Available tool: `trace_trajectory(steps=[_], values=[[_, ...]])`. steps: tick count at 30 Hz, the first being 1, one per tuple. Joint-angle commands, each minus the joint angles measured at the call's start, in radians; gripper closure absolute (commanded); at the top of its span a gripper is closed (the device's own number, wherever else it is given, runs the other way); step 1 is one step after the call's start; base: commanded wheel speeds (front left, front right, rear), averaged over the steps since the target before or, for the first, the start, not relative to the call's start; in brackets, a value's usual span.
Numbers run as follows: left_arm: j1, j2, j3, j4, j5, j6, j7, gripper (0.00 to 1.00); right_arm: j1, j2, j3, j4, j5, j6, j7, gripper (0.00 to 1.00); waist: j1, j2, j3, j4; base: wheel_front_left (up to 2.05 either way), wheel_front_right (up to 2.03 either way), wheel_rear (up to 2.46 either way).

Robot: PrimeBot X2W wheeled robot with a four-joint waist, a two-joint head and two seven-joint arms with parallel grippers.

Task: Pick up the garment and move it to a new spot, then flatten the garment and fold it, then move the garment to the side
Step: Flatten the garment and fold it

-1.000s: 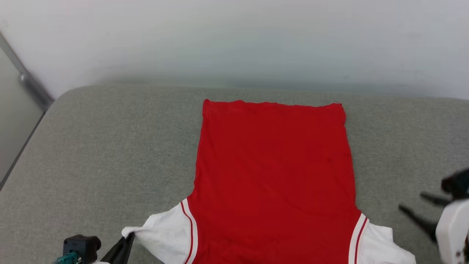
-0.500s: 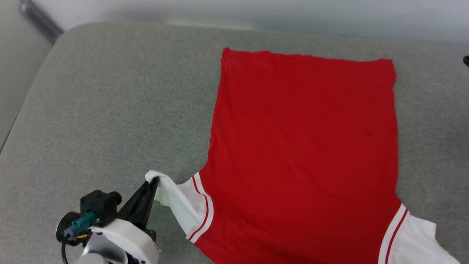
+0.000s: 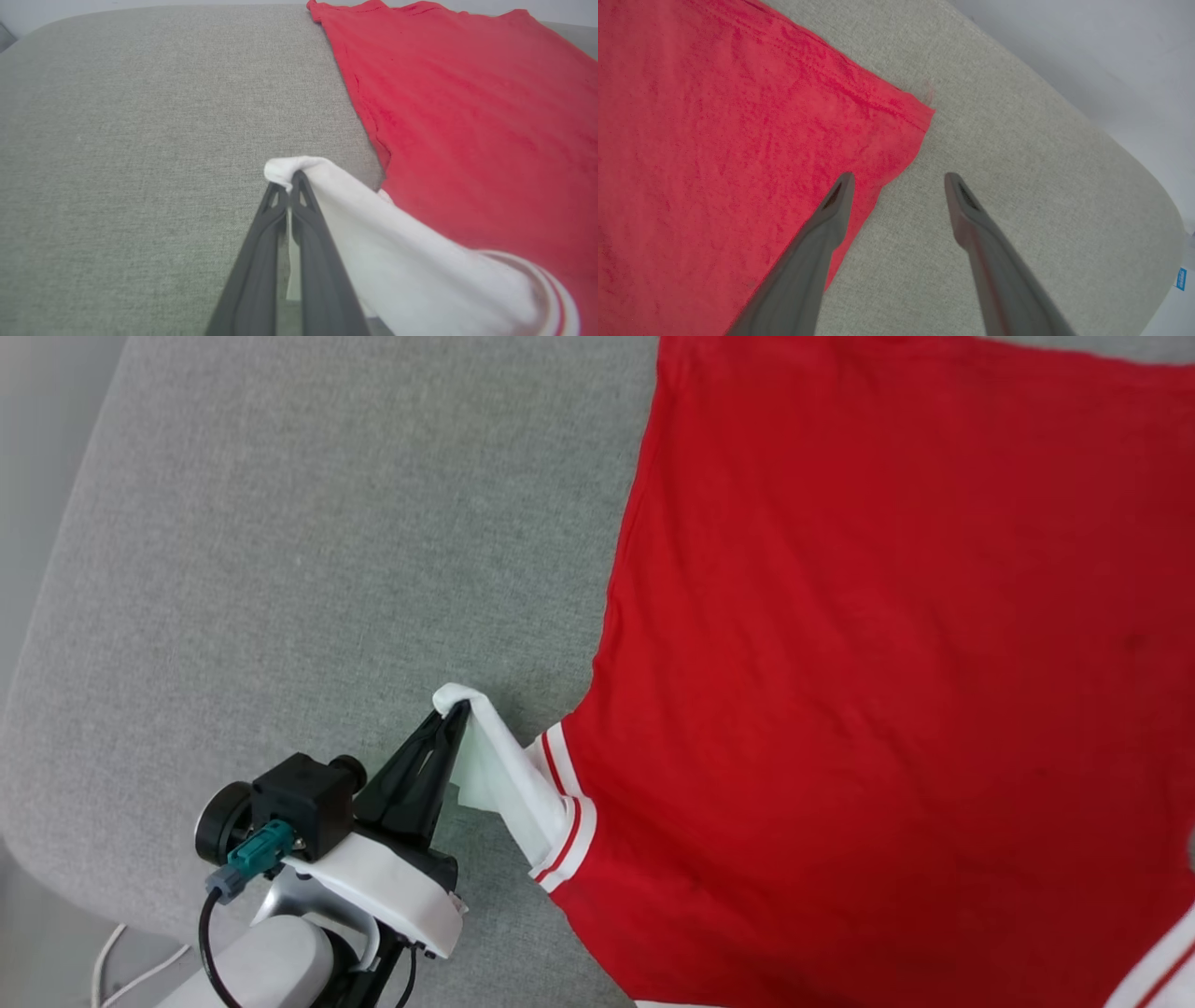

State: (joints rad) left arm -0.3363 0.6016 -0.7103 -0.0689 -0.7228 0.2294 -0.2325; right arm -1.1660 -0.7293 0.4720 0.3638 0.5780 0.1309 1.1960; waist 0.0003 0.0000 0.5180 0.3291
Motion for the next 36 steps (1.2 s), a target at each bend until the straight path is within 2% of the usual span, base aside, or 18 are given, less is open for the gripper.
trace_trajectory(steps=[1, 10, 11, 12, 13, 20, 25, 32, 33, 36], values=[[-0.017, -0.006, -0.001, -0.005, 0.008, 0.002, -0.005, 1.00, -0.008, -0.001, 0.005, 0.010, -0.004, -0.001, -0.004, 0.00, -0.0003, 0.0000, 0.036, 0.026, 0.00, 0.00, 0.00], [-0.016, -0.025, 0.015, -0.010, 0.015, 0.011, -0.018, 1.00, 0.095, 0.027, 0.033, 0.114, 0.024, 0.000, -0.029, 0.00, -0.0003, 0.0000, 0.073, 0.018, 0.00, 0.00, 0.00], [-0.014, -0.025, 0.018, -0.008, 0.014, 0.011, -0.020, 1.00, 0.101, 0.030, 0.030, 0.119, 0.030, 0.000, -0.034, 0.16, -0.0003, 0.0000, 0.072, 0.016, 0.00, 0.00, 0.00], [-0.012, -0.024, 0.022, -0.006, 0.014, 0.012, -0.021, 1.00, 0.104, 0.030, 0.031, 0.120, 0.032, 0.000, -0.036, 0.69, -0.0003, 0.0000, 0.071, 0.014, 0.00, 0.00, 0.00], [-0.009, -0.023, 0.023, -0.004, 0.013, 0.011, -0.021, 1.00, 0.103, 0.029, 0.031, 0.122, 0.033, 0.000, -0.040, 1.00, -0.0003, 0.0000, 0.067, 0.011, 0.00, 0.00, 0.00], [0.011, -0.012, 0.032, 0.016, 0.013, 0.009, -0.026, 1.00, 0.061, 0.035, 0.018, 0.106, 0.051, -0.001, -0.137, 1.00, -0.0003, 0.0000, 0.010, -0.013, 0.00, 0.00, 0.00], [0.037, 0.002, 0.037, 0.032, -0.002, 0.012, -0.023, 1.00, 0.090, -0.007, 0.083, 0.044, 0.101, -0.001, -0.196, 1.00, -0.0003, 0.0000, -0.077, -0.043, 0.00, 0.00, 0.00], [0.108, 0.039, 0.046, 0.030, -0.027, 0.037, -0.010, 1.00, 0.224, -0.141, 0.180, -0.116, 0.222, -0.001, -0.267, 1.00, -0.0003, 0.0000, -0.201, -0.099, 0.00, 0.00, 0.00], [0.146, 0.053, 0.050, 0.022, -0.040, 0.050, -0.009, 1.00, 0.325, -0.212, 0.214, -0.205, 0.271, -0.001, -0.308, 1.00, -0.0003, 0.0000, -0.247, -0.124, 0.00, 0.00, 0.00], [0.178, 0.069, 0.054, 0.015, -0.048, 0.064, -0.006, 1.00, 0.437, -0.283, 0.225, -0.288, 0.317, -0.001, -0.347, 1.00, -0.0003, 0.0000, -0.284, -0.146, 0.00, 0.00, 0.00]])
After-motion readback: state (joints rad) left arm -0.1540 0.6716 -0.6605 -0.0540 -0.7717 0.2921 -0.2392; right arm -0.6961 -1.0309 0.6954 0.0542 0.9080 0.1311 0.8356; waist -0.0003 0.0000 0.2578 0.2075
